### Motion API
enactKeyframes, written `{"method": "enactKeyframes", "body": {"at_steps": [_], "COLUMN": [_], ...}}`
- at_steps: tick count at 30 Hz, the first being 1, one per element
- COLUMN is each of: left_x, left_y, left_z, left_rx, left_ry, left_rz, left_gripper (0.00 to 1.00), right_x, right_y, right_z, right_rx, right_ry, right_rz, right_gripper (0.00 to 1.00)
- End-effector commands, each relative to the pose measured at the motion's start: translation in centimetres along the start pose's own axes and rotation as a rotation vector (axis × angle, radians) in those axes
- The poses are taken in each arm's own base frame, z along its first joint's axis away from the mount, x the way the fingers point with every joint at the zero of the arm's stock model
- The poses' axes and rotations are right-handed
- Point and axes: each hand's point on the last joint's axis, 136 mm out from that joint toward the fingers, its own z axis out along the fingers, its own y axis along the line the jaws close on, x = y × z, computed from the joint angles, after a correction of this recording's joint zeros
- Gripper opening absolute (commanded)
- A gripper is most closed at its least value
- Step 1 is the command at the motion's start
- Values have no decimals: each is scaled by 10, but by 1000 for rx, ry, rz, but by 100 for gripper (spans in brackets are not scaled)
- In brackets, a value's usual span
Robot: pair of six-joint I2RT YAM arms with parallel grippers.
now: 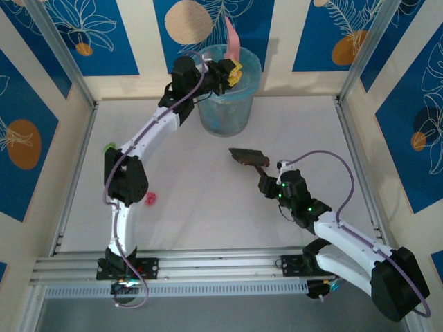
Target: Sweep away the paper scraps from the table
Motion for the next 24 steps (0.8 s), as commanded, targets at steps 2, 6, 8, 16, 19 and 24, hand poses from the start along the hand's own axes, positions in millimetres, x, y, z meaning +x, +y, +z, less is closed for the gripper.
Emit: {"method": "enactKeyframes", "body": {"at_steps": [2, 6, 8, 16, 19, 24], "left_x": [57, 98, 121, 218, 223, 198], "left_y": [-53, -36, -21, 89, 131, 175], "left_z": [-22, -35, -42, -106, -155, -235], "left_rx": [59, 14, -12, -397, -636, -959], "left_ry": [83, 136, 167, 396, 415, 344], "left_rz": [165, 232, 281, 635, 795, 892], "left_gripper": [0, 0, 0, 0, 0, 0], "right_x": [-29, -30, -29, -26, -28, -27], "right_y": [15, 15, 15, 14, 13, 14], "right_z": [-4, -4, -4, -7, -9, -10], "right_rx": [-27, -25, -26, -25, -27, -34], "right_ry": [-91, -95, -93, -83, -95, -97], "right_rz": [-13, -12, -13, -6, -3, 0], "right_gripper": [0, 0, 0, 0, 0, 0]}}
